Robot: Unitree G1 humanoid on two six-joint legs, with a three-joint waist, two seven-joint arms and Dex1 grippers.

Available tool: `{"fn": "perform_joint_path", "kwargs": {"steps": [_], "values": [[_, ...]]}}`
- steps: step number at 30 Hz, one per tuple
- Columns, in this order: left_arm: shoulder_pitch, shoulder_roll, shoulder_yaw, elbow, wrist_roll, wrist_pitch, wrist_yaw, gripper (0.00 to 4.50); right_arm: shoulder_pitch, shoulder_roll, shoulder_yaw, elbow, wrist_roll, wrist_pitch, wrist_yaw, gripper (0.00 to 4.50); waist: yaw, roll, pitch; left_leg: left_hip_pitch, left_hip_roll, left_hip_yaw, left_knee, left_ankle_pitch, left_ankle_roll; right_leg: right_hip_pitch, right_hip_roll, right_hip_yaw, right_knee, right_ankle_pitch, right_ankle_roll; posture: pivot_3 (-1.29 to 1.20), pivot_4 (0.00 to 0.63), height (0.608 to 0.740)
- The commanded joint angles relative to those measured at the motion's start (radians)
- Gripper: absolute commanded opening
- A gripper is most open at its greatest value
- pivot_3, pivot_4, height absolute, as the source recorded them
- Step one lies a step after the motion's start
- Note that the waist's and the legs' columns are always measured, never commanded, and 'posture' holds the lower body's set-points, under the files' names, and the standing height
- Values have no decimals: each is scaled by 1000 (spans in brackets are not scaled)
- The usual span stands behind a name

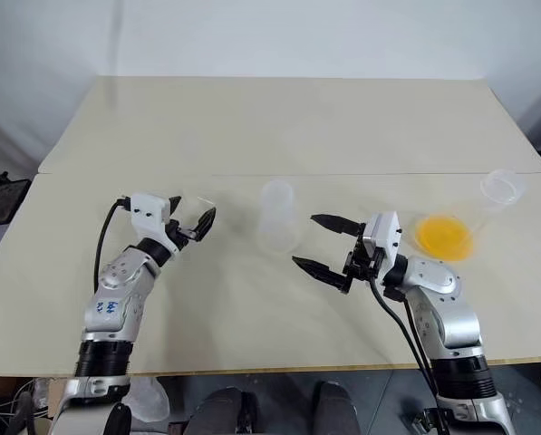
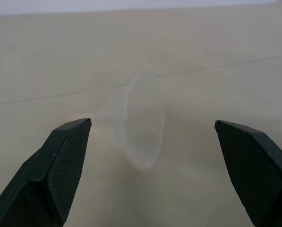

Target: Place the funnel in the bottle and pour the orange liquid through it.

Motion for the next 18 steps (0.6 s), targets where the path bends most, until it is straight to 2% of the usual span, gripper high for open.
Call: {"fn": "perform_joint_path", "kwargs": {"steps": [1,10,18], "values": [[-17,8,-2,15,43,-20,44,4458,14,-5,-23,-49,8,-7,-17,4500,-1,0,0,0,0,0,0,0,0,0,0,0,0,0,0,0,150,740],[15,33,49,4,26,-19,53,4458,37,1,-20,-60,6,-19,-39,4500,-4,0,0,0,0,-1,0,0,0,0,0,0,0,0,0,0,150,740],[159,100,66,-194,-8,61,-29,4458,46,12,-14,-59,4,-31,-49,4500,-9,0,0,0,1,-1,0,0,0,0,0,0,0,0,0,0,150,740]]}}
